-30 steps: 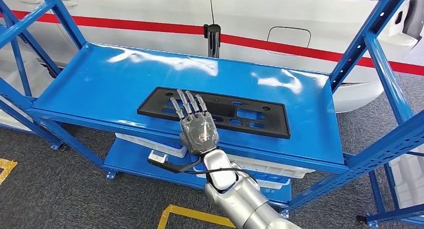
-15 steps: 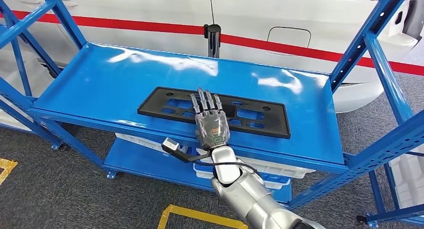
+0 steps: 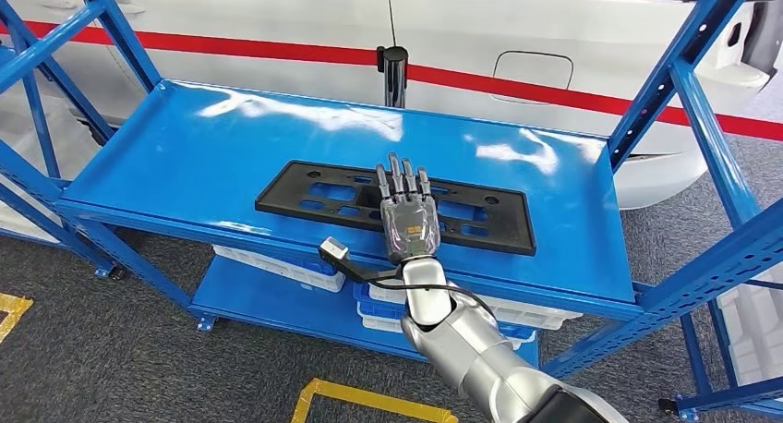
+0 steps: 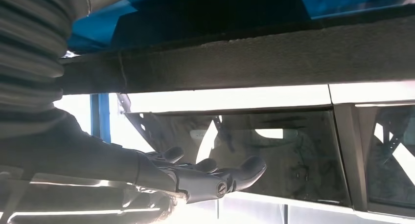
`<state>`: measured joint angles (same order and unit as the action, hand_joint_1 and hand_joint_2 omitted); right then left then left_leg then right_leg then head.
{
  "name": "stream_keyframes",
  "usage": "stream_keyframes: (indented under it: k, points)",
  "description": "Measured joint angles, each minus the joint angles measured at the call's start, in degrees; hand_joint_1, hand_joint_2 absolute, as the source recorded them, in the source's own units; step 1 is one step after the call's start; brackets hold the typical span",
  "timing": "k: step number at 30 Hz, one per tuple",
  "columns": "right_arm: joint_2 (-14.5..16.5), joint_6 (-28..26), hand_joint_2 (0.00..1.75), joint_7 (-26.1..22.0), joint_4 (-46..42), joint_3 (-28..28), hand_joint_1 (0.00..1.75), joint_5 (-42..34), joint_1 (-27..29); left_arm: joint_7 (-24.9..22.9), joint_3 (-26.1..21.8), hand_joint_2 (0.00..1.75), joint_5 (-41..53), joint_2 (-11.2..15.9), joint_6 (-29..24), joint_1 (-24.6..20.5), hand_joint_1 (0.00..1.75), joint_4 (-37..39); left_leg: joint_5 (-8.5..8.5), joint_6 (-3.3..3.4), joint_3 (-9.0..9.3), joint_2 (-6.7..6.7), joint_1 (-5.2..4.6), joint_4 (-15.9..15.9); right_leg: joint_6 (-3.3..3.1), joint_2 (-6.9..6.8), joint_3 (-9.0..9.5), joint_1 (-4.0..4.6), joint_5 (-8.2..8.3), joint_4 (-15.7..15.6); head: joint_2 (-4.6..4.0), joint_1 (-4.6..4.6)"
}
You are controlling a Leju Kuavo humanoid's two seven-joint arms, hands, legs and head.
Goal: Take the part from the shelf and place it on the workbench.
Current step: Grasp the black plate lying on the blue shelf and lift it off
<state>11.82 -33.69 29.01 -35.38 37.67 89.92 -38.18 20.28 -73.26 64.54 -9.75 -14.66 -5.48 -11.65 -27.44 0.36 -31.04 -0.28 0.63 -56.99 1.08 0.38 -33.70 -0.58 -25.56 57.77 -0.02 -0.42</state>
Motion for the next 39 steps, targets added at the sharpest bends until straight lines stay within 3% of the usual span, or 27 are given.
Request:
stream_keyframes:
  k: [2,4,20,25,32,39]
  points:
    - [-0.01,0.48,1.75,0.1,0.35,0.08,1.57,0.0,-0.13,0.04,0.0,0.0,0.0,0.0,0.01,0.0,0.0,0.0,0.0,0.0,0.03,0.0,0.0,0.0,0.0,0.0,0.03,0.0,0.0,0.0,0.01,0.0]
    - [-0.01,1.03,1.75,0.16,0.71,0.19,1.7,0.0,-0.14,0.11,-0.01,0.0,-0.01,0.0,0.02,0.0,0.0,0.0,0.0,0.0,0.04,0.0,-0.01,0.0,0.0,0.0,0.04,0.0,0.0,0.0,0.0,0.0]
    - [0.03,1.11,1.75,-0.2,1.85,0.98,1.75,0.0,0.45,0.16,-0.04,0.0,-0.19,0.0,0.02,0.0,0.0,0.0,0.0,0.0,0.01,0.0,0.0,0.0,0.0,0.01,0.01,0.0,0.0,0.0,0.0,0.0]
    - [-0.06,-1.5,1.75,-0.38,1.97,1.36,1.75,-0.01,0.3,0.4,-0.04,0.0,-0.21,0.0,0.02,0.0,0.0,0.0,0.0,0.0,-0.01,-0.01,0.0,0.0,0.0,0.01,0.0,0.0,0.0,0.01,0.0,0.0]
    - [-0.04,-4.74,1.75,-11.55,-5.59,-4.33,1.75,-1.36,2.3,1.31,-0.04,0.0,-0.35,0.0,-0.01,0.0,0.0,0.0,0.0,0.0,-0.09,-0.02,0.0,0.0,0.0,0.02,-0.08,0.0,0.0,0.01,0.01,-0.01]
    - [0.07,-4.51,1.75,-13.0,-10.48,-8.29,1.75,-1.21,3.84,1.36,-0.04,0.0,-0.36,0.0,-0.01,0.0,0.0,0.0,0.0,0.0,-0.14,0.0,0.0,0.0,0.0,0.03,-0.11,0.0,0.0,0.01,0.0,-0.01]
